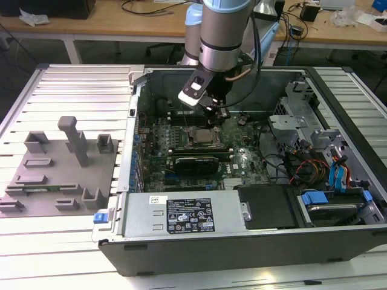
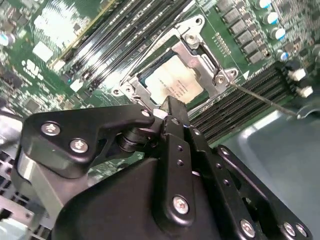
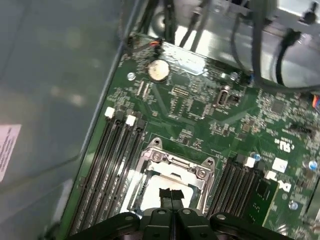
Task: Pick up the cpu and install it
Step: 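Close the cpu cover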
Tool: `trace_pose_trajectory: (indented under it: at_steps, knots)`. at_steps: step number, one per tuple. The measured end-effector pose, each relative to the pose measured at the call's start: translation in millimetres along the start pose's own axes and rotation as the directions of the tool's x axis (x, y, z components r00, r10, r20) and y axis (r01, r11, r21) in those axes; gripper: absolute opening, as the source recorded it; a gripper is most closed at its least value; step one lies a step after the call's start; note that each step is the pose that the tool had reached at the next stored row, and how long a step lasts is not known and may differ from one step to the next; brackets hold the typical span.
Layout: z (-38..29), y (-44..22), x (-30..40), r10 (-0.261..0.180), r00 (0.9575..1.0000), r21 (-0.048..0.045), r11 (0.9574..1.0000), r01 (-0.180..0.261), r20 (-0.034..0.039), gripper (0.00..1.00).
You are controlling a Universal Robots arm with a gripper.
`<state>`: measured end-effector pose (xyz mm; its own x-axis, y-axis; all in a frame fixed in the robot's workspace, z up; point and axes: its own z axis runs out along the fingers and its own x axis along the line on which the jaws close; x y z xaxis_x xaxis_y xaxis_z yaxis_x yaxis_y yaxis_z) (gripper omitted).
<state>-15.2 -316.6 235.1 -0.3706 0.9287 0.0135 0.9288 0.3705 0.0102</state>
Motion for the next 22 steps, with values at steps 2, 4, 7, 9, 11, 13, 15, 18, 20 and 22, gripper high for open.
trace_pose_trajectory:
  at_steps: [2,4,7,9,11,13,15,18,20,22]
  knots:
    - [0.0,0.0,0.0,-0.084,0.9964,0.0012,0.9964,0.084,-0.0009,0.11]
    - [0.1,0.0,0.0,-0.132,0.9912,0.0017,0.9912,0.132,-0.0015,0.11]
    - [0.1,0.0,0.0,-0.229,0.9734,0.0028,0.9734,0.229,-0.0027,0.11]
    - [0.2,0.0,0.0,-0.303,0.953,0.0036,0.953,0.303,-0.0038,0.11]
    - [0.2,0.0,0.0,-0.358,0.9336,0.0042,0.9336,0.358,-0.0046,0.11]
    - [0.2,0.0,0.0,-0.409,0.9126,0.0047,0.9126,0.409,-0.0054,0.11]
    - [0.2,0.0,0.0,-0.454,0.8909,0.0051,0.8909,0.454,-0.0061,0.11]
    - [0.2,0.0,0.0,-0.556,0.8309,0.0058,0.8309,0.556,-0.008,0.11]
    - [0.2,0.0,0.0,-0.613,0.7904,0.0061,0.7904,0.613,-0.0091,0.11]
    - [0.2,0.0,0.0,-0.649,0.7611,0.0063,0.7611,0.649,-0.0098,0.11]
